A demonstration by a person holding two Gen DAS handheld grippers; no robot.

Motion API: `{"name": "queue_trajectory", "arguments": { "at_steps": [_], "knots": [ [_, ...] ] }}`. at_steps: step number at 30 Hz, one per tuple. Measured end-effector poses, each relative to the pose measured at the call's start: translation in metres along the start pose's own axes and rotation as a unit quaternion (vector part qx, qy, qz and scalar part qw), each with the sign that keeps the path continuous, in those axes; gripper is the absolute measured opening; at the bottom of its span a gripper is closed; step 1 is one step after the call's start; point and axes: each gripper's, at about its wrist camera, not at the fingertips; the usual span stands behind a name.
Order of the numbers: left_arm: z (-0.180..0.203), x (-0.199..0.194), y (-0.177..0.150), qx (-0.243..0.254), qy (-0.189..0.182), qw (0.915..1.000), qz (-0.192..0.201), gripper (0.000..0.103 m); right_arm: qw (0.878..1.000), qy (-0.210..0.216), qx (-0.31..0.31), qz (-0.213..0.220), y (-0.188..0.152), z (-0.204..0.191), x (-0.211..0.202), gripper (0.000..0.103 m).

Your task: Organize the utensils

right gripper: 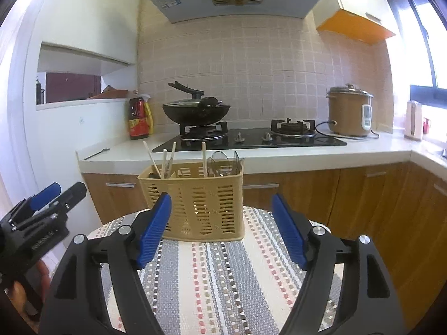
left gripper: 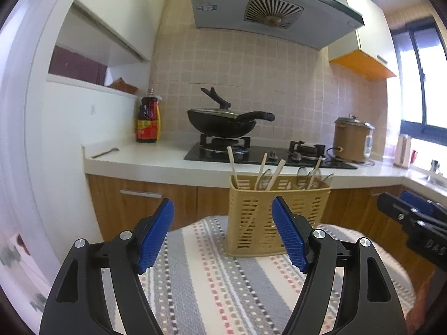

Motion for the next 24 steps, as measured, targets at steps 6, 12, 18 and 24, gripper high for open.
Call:
{"name": "queue_trajectory", "arguments": {
  "at_steps": [6,12,18,24],
  "knots": [
    [0.007,0.012,-0.011,-0.006,-0.001,1.0,0.004,0.074,1.0,-0.019,0.0,0.008,-0.017,0.006,0.009,0.07],
    [0.013,0.017,-0.021,0.007,-0.001,0.9999,0.01,0.076,0.999,-0.028,0.002,0.015,-0.03,0.012,0.014,0.071],
    [0.013,0.019,-0.028,0.002,-0.003,0.9999,0.011,0.083,0.999,-0.039,-0.018,0.028,-0.035,0.008,0.012,0.073],
    [0.013,0.014,-0.032,0.008,0.018,0.9995,0.024,0.087,0.996,-0.049,-0.05,0.046,-0.042,-0.009,0.006,0.078]
  ]
}}
Point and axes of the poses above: each gripper's, at about its wrist camera, not at the fingertips, and x roughly the way its jaws point, z to its right, y to its top, and after that the axes turned 7 degrees about y, right-handed
